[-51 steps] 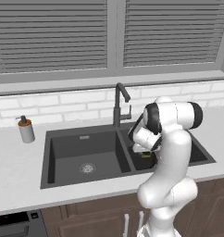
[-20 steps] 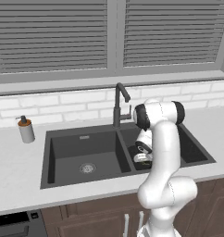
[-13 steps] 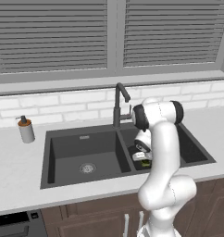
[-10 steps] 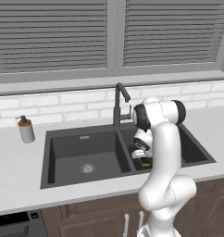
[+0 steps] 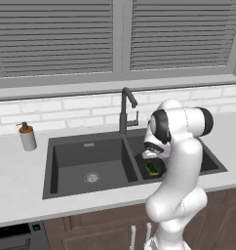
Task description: Pick the pan and sponge and place them into the sink. Then turn on the water.
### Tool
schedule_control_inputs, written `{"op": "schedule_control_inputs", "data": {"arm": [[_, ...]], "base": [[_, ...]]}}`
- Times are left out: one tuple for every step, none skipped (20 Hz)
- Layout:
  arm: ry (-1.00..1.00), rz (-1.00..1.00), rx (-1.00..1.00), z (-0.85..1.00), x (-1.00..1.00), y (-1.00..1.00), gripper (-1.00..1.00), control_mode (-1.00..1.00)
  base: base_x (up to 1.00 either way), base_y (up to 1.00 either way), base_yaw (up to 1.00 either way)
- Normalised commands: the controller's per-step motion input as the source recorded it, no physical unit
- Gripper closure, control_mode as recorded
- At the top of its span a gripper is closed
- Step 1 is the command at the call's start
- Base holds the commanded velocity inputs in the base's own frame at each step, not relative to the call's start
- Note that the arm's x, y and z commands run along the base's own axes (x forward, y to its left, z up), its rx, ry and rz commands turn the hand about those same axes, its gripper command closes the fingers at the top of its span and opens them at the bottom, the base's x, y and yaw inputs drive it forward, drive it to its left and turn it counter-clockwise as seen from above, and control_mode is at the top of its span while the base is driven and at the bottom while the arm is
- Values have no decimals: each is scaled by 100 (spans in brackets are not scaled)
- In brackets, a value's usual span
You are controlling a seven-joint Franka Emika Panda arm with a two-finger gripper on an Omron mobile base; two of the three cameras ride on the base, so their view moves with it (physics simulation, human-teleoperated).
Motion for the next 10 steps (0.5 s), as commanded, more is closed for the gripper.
{"op": "schedule_control_inputs", "data": {"arm": [[-5,0,8,68,-15,-53,-100,-100],[-6,0,8,63,-14,-51,-100,-100],[-9,0,8,61,-9,-43,-100,-100],[-10,0,7,63,-4,-30,-100,-100],[-12,0,7,61,0,-19,-100,-100],[-10,0,7,62,0,-16,-100,-100],[-12,0,8,63,0,-5,-100,-100],[-10,0,9,67,0,-1,-100,-100],[-7,0,9,73,0,-3,-100,-100],[-6,0,8,74,-1,-3,-100,-100]], "base": [[0,0,0],[0,0,0],[0,0,0],[0,0,0],[0,0,0],[0,0,0],[0,0,0],[0,0,0],[0,0,0],[0,0,0]]}}
